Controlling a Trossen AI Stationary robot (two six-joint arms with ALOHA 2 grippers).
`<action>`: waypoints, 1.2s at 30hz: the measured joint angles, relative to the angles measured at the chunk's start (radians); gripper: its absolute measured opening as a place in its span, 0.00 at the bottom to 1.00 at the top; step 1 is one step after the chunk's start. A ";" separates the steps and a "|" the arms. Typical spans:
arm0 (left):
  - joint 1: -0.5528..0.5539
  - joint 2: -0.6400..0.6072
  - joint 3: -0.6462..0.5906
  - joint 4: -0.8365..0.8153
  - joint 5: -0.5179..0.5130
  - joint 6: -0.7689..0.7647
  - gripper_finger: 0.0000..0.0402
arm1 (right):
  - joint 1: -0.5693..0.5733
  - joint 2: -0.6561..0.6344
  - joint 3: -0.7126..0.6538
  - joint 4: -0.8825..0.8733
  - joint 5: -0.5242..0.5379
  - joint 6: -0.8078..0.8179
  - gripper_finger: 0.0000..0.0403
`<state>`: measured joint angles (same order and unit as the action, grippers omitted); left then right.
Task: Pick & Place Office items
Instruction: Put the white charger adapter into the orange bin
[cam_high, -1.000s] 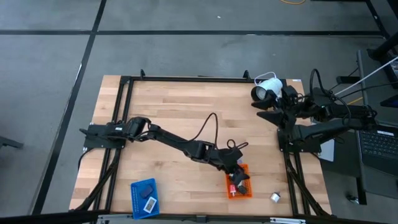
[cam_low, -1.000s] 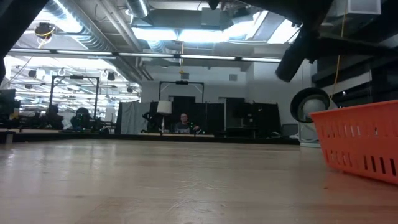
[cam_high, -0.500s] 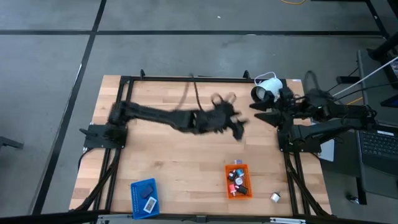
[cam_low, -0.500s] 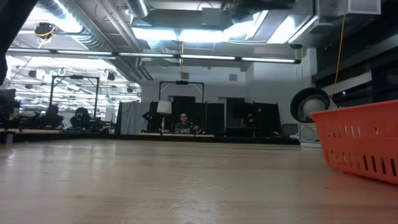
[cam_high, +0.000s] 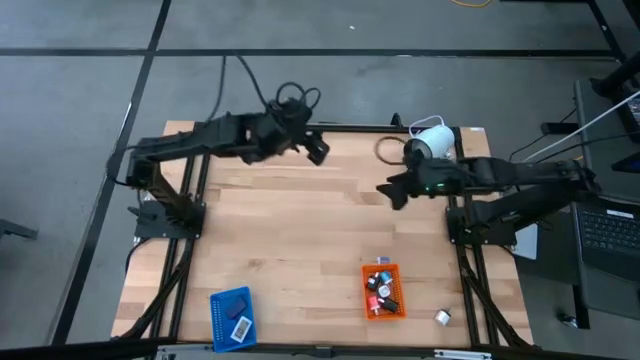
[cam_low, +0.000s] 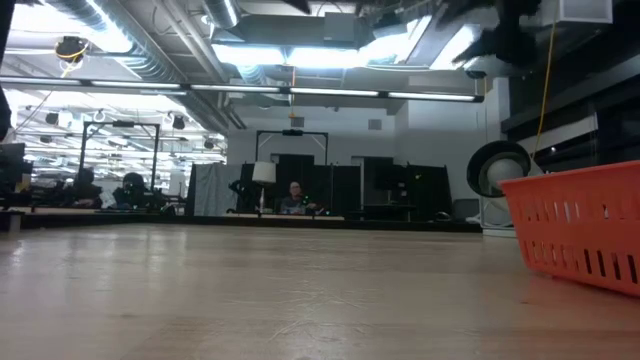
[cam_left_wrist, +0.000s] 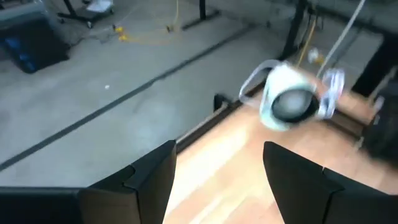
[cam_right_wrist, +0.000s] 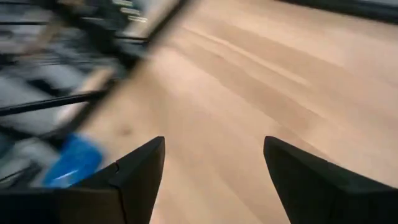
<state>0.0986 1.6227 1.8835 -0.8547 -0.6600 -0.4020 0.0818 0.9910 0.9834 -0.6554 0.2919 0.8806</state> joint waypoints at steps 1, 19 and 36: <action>0.013 -0.012 0.000 -0.033 0.018 0.019 0.59 | 0.000 0.038 0.030 -0.057 0.022 0.049 0.69; 0.075 -0.050 -0.028 -0.143 0.412 0.374 0.58 | 0.360 0.432 0.334 -0.291 0.130 0.491 0.69; -0.001 -0.050 -0.028 -0.019 0.439 0.121 0.58 | 0.399 0.597 0.449 -0.644 -0.330 -0.694 0.69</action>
<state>0.0979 1.5723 1.8553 -0.8735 -0.2211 -0.2809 0.4804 1.5883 1.4326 -1.2990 -0.0380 0.1865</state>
